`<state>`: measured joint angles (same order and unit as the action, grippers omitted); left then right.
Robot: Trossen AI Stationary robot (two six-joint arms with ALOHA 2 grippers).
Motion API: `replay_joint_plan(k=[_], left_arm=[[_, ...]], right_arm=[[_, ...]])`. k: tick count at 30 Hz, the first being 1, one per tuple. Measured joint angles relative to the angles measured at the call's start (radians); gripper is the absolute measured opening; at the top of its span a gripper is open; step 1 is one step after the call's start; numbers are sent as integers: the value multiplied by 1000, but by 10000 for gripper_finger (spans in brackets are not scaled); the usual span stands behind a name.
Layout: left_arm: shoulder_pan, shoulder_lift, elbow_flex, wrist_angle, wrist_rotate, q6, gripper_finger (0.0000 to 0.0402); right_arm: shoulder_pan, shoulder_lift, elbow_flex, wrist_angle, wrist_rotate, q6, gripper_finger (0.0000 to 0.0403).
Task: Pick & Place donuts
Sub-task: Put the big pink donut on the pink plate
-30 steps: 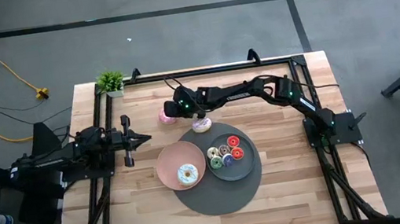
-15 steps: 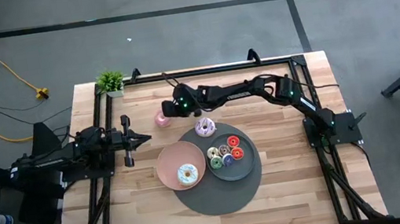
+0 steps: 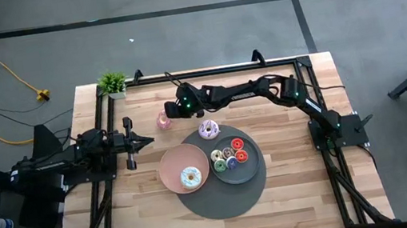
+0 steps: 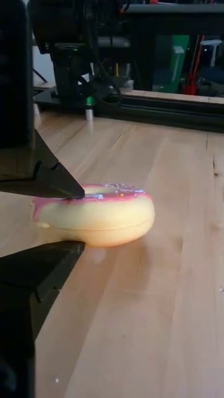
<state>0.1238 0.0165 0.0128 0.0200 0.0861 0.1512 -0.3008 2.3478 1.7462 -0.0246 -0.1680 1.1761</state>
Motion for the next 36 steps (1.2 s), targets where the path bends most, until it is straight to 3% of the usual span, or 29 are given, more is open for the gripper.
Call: replay_joint_plan(k=[9, 24, 36], left_arm=[[0, 0, 0, 0, 0, 0, 1], [0, 0, 0, 0, 0, 0, 1], [0, 0, 0, 0, 0, 0, 1]], right_arm=[[0, 0, 0, -19, -3, -7, 109], [0, -1, 0, -16, 2, -19, 38], [-1, -3, 0, 44, -7, -31, 23]])
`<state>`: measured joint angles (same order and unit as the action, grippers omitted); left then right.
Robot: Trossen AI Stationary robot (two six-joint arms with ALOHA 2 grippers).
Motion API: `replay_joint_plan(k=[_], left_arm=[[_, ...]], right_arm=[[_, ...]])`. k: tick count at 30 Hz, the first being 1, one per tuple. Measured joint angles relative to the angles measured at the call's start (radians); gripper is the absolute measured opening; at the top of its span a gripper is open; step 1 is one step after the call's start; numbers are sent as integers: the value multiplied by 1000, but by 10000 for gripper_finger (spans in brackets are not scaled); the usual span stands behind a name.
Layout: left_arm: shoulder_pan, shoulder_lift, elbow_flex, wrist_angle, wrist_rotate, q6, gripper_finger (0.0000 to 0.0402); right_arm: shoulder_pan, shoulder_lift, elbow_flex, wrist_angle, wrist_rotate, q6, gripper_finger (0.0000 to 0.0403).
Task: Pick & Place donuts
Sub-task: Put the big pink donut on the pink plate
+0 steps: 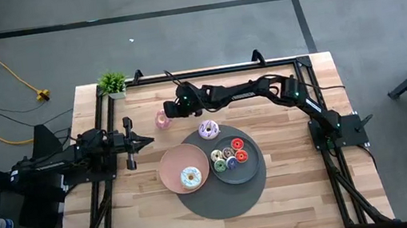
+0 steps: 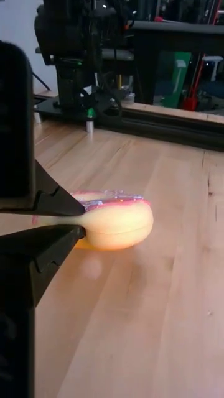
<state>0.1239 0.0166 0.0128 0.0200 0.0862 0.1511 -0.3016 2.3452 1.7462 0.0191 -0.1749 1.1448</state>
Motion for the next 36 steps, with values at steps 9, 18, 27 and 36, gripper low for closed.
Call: replay_joint_plan(k=[9, 18, 27, 36], left_arm=[[0, 0, 0, 0, 0, 0, 1], [0, 0, 0, 0, 0, 0, 1], [0, 0, 0, 0, 0, 0, 1], [0, 0, 0, 0, 0, 0, 1]], right_arm=[[-11, -40, 0, -48, 7, -44, 10], [-14, -133, 0, -188, 36, -141, 4], [26, -237, -1, -322, 9, -204, 5], [124, -291, -1, -378, -22, -181, 4]])
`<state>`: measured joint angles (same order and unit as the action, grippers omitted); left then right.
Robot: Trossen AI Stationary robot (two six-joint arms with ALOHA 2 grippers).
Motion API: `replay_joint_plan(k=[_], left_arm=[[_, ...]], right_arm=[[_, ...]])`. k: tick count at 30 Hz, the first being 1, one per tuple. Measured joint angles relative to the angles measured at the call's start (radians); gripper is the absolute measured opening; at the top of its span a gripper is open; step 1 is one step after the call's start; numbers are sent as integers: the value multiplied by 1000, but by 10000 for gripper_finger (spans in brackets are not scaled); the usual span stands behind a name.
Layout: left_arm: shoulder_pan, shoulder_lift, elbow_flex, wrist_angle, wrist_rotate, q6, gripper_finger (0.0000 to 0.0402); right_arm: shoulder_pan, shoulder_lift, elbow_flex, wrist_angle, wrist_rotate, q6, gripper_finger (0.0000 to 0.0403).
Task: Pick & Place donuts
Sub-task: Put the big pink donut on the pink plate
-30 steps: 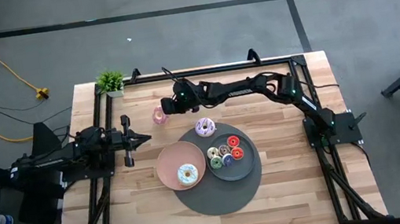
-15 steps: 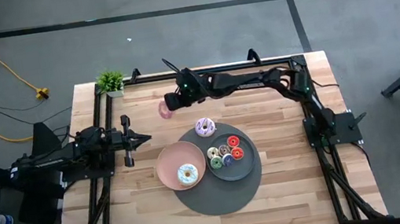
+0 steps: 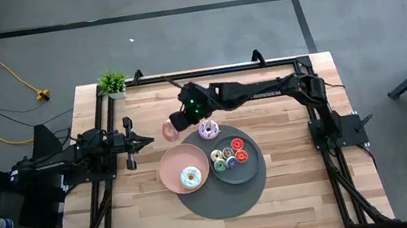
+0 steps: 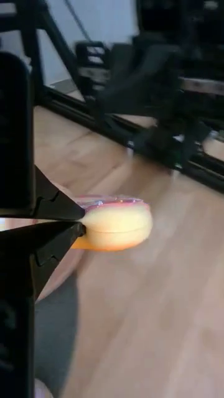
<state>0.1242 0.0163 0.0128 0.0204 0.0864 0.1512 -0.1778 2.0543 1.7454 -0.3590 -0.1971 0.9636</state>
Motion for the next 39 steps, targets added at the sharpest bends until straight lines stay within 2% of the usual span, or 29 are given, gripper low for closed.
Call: replay_joint_plan(k=[7, 16, 22, 39], left_arm=[[0, 0, 0, 0, 0, 0, 1], [0, 0, 0, 0, 0, 0, 1], [0, 0, 0, 0, 0, 0, 1], [0, 0, 0, 0, 0, 0, 1]], right_arm=[[86, -4, -10, -8, -26, 5, 3], [174, -3, -10, -42, 22, -22, 3], [194, 41, -10, -35, 34, -3, 6], [217, 180, -10, 177, 10, 110, 4]])
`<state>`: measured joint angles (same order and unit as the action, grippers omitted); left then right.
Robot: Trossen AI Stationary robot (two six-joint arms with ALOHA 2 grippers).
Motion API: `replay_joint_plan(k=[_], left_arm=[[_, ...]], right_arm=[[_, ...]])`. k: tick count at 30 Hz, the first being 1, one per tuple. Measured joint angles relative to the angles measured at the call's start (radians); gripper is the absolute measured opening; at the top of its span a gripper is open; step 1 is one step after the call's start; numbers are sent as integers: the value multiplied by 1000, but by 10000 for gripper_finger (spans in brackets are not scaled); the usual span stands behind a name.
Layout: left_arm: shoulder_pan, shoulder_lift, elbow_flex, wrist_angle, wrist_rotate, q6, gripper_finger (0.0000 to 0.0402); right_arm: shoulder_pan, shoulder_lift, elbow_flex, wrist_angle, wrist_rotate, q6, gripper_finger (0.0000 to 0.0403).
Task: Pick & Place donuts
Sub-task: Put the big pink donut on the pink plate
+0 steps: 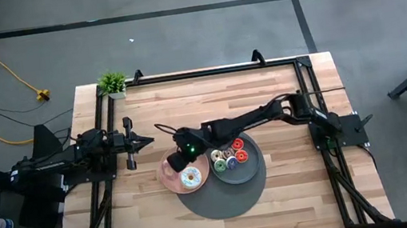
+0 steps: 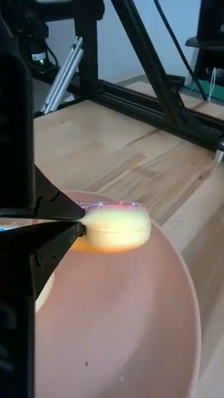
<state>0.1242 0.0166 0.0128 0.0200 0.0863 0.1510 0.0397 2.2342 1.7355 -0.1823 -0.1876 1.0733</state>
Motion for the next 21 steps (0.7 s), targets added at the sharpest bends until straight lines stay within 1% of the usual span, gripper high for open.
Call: replay_joint_plan(k=[13, 18, 21], left_arm=[[0, 0, 0, 0, 0, 0, 1], [0, 0, 0, 0, 0, 0, 1], [0, 0, 0, 0, 0, 0, 1]], right_arm=[[22, 12, 0, 15, 26, 4, 4], [26, 61, 0, 114, -28, 59, 6], [27, 86, 0, 140, -58, 82, 8]])
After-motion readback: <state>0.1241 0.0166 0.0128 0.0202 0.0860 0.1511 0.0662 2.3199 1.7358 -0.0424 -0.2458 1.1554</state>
